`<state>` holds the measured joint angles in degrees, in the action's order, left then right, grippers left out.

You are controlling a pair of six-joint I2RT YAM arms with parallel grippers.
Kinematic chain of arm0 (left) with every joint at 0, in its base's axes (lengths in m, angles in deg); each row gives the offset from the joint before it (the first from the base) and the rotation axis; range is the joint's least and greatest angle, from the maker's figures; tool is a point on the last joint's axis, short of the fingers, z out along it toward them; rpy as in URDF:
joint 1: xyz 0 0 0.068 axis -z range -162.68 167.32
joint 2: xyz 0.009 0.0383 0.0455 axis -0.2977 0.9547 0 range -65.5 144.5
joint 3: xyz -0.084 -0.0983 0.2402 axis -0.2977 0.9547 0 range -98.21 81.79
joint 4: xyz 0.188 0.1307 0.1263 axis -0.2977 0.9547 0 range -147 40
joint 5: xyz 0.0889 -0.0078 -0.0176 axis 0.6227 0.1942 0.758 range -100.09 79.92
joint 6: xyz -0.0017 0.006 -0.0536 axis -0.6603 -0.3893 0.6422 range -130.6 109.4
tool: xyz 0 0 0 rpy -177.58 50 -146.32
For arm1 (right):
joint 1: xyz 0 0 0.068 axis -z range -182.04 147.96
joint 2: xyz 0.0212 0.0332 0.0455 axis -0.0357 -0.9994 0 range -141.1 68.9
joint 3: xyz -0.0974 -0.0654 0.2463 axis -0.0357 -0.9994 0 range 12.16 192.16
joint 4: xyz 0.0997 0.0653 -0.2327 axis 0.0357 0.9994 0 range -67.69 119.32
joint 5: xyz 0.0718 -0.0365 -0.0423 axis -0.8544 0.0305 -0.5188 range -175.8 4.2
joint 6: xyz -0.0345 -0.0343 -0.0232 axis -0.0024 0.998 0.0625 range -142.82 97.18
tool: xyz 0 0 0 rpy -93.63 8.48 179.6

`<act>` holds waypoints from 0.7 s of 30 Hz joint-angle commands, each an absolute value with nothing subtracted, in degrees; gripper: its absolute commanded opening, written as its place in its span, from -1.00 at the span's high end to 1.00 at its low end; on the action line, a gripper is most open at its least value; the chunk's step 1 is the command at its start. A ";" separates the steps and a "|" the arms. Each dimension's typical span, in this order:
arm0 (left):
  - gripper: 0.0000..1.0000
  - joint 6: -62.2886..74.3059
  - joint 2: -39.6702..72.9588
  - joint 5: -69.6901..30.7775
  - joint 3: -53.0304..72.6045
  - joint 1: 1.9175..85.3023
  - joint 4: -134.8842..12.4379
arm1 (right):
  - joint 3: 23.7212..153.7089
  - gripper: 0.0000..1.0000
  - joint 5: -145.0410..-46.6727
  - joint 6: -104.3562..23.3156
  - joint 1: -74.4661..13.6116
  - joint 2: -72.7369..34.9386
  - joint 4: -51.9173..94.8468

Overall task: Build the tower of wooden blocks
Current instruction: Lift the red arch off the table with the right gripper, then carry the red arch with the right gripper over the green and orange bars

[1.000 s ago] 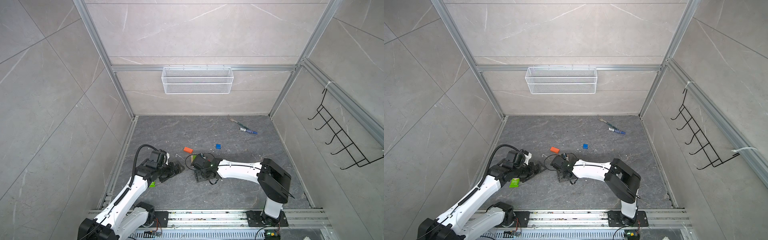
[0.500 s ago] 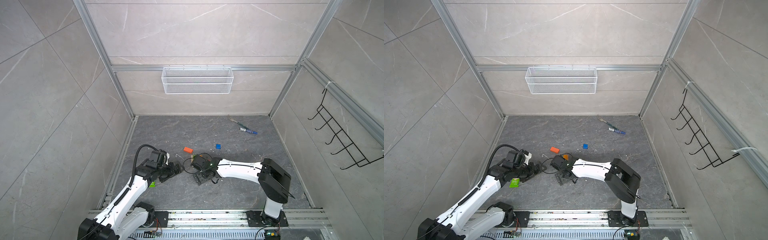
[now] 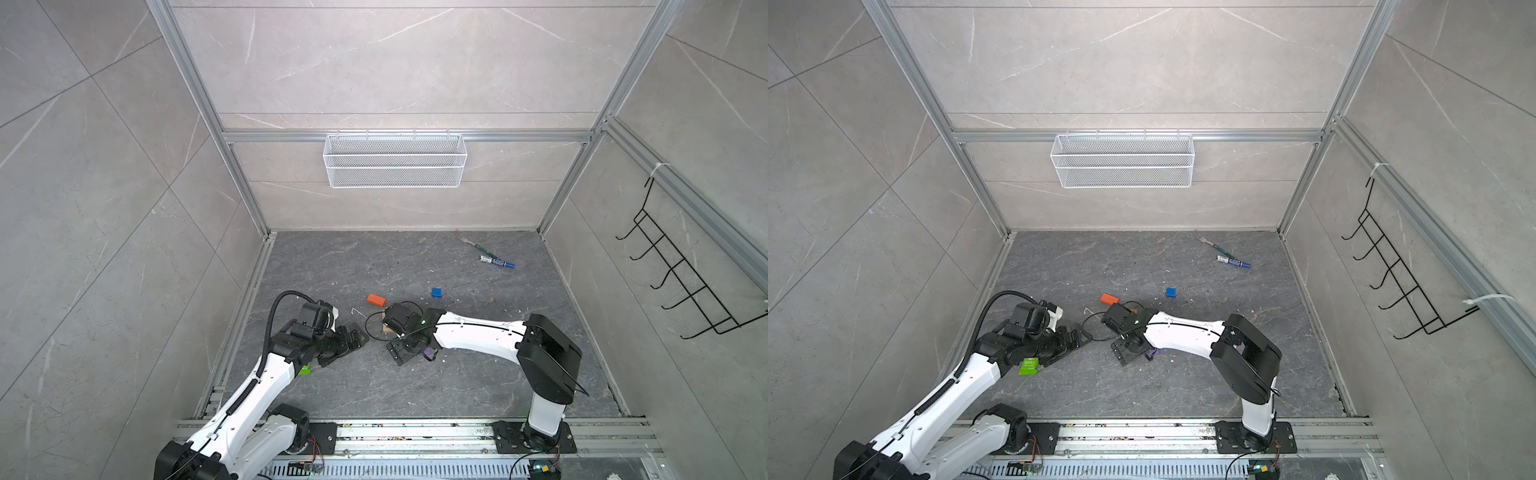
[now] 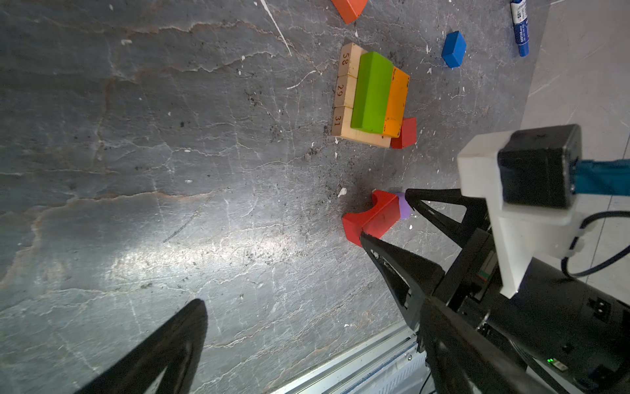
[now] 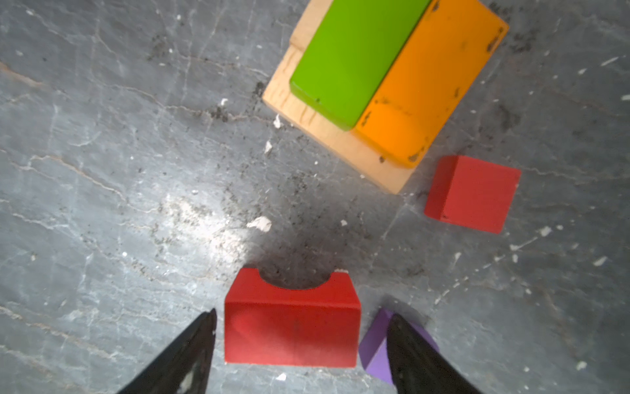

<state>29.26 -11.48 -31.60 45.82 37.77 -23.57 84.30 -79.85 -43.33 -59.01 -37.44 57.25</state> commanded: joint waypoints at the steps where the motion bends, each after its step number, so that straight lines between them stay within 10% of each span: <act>1: -0.99 28.51 -12.17 -32.35 45.68 37.32 -22.55 | 85.91 -0.37 -80.63 -43.30 -58.91 -39.47 58.16; 21: -0.99 28.13 -11.50 -32.85 45.48 37.38 -23.03 | 85.74 -0.08 -80.53 -46.49 -58.92 -41.01 59.19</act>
